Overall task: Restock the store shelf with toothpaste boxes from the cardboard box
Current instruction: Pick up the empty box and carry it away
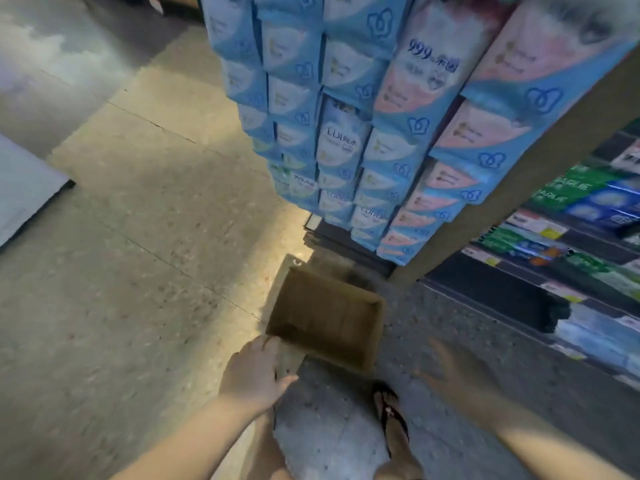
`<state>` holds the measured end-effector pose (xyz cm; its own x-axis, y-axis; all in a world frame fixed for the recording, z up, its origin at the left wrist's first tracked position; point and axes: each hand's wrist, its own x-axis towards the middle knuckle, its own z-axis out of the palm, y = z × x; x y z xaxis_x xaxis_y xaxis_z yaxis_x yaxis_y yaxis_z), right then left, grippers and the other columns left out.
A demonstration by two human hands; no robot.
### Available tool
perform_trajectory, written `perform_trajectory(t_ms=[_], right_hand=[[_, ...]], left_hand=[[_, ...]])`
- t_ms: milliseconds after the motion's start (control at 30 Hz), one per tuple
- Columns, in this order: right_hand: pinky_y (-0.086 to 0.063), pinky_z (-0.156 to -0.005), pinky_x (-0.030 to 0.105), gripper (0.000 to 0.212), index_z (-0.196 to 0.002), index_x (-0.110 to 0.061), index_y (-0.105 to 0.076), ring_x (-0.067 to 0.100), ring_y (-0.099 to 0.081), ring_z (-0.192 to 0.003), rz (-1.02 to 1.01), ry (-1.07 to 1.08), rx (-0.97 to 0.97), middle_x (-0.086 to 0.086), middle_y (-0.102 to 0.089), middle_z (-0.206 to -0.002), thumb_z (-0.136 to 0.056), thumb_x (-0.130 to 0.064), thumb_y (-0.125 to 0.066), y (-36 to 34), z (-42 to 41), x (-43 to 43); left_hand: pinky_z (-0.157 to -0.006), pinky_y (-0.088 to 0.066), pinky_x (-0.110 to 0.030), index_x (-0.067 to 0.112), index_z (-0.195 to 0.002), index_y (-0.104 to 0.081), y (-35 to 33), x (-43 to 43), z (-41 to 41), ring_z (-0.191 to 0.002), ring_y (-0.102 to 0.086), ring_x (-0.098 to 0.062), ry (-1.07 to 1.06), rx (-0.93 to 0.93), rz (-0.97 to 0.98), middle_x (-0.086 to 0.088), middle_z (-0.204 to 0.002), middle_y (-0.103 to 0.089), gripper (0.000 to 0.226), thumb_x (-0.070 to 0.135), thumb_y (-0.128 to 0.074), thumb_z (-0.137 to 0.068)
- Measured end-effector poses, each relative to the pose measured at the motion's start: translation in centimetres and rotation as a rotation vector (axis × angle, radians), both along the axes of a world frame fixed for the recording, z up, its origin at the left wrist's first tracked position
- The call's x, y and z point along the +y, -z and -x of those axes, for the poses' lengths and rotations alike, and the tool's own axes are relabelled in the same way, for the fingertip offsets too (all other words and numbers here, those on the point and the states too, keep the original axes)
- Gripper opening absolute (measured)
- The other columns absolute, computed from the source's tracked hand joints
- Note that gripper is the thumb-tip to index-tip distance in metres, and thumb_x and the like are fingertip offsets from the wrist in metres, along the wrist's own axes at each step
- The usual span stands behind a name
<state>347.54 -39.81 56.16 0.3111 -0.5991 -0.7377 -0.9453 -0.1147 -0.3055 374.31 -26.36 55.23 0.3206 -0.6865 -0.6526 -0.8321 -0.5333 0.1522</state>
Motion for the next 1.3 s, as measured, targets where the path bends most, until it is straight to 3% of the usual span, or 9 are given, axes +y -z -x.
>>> perform_trajectory(t_ms=[200,367,467,633,867,1033,1167,1300], right_hand=[[-0.037,-0.103,0.034,0.06,-0.137,-0.019,-0.038,0.022,-0.043,-0.127,-0.013,0.309,0.062,0.004,-0.044,-0.142,-0.085,-0.04,-0.058,5.4,-4.2,2.0],[-0.032,-0.109,0.035,0.063,-0.141,-0.013,-0.03,0.025,-0.036,-0.134,-0.052,0.414,0.066,0.007,-0.033,-0.149,-0.088,-0.034,-0.056,12.5,-7.1,2.6],[-0.034,-0.106,0.037,0.062,-0.141,-0.013,-0.031,0.028,-0.038,-0.132,-0.046,0.457,0.045,0.009,-0.034,-0.148,-0.088,-0.033,-0.057,18.2,-8.7,2.6],[-0.037,-0.102,0.039,0.06,-0.14,-0.015,-0.033,0.029,-0.041,-0.13,-0.046,0.483,0.074,0.01,-0.038,-0.145,-0.088,-0.033,-0.057,28.7,-9.7,2.4],[-0.037,-0.106,0.045,0.077,-0.145,-0.02,-0.021,0.032,-0.037,-0.132,-0.056,0.588,0.073,0.012,-0.032,-0.149,-0.083,-0.034,-0.064,42.5,-8.3,2.0],[-0.038,-0.101,0.042,0.08,-0.144,-0.017,-0.021,0.035,-0.039,-0.129,-0.046,0.658,0.114,0.015,-0.033,-0.147,-0.08,-0.032,-0.068,50.3,-6.9,1.0],[-0.044,-0.089,0.035,0.073,-0.138,-0.011,-0.03,0.033,-0.051,-0.118,-0.057,0.733,0.067,0.015,-0.047,-0.135,-0.078,-0.019,-0.071,54.3,-6.4,0.1],[-0.046,-0.097,0.043,0.068,-0.135,-0.012,-0.032,0.033,-0.053,-0.116,-0.071,0.883,0.004,0.014,-0.051,-0.133,-0.079,-0.022,-0.07,56.7,-6.4,-0.3]], left_hand=[[-0.102,-0.036,-0.031,0.018,-0.141,-0.03,7.1,-3.4,-9.7,-0.129,-0.041,-0.022,0.263,0.025,-0.041,-0.003,-0.145,-0.036,0.07,0.052,-0.05,-0.083],[-0.097,-0.043,-0.034,0.019,-0.139,-0.029,14.4,-6.2,-14.3,-0.126,-0.045,-0.023,0.257,0.011,-0.066,-0.002,-0.141,-0.04,0.069,0.053,-0.05,-0.083],[-0.093,-0.044,-0.035,0.018,-0.141,-0.027,20.3,-6.5,-15.8,-0.127,-0.044,-0.024,0.202,0.02,-0.096,-0.003,-0.143,-0.037,0.071,0.05,-0.053,-0.084],[-0.103,-0.038,-0.037,0.011,-0.143,-0.024,30.1,-6.0,-16.8,-0.131,-0.039,-0.026,0.169,0.067,-0.137,-0.009,-0.146,-0.03,0.076,0.045,-0.058,-0.083],[-0.109,-0.032,-0.043,0.011,-0.145,-0.017,42.8,-6.3,-17.5,-0.135,-0.031,-0.032,0.076,0.1,-0.127,-0.014,-0.149,-0.028,0.094,0.043,-0.07,-0.075],[-0.107,-0.034,-0.05,0.012,-0.146,-0.011,49.2,-7.2,-17.3,-0.136,-0.03,-0.036,-0.024,0.047,-0.142,-0.016,-0.151,-0.026,0.101,0.041,-0.073,-0.072],[-0.099,-0.04,-0.056,0.015,-0.145,-0.009,52.8,-7.8,-17.1,-0.129,-0.038,-0.045,-0.099,0.034,-0.122,-0.022,-0.145,-0.033,0.104,0.04,-0.076,-0.069],[-0.098,-0.043,-0.056,0.019,-0.138,-0.019,55.2,-8.2,-17.1,-0.124,-0.044,-0.042,-0.272,0.168,-0.026,-0.014,-0.139,-0.044,0.093,0.037,-0.077,-0.068]])
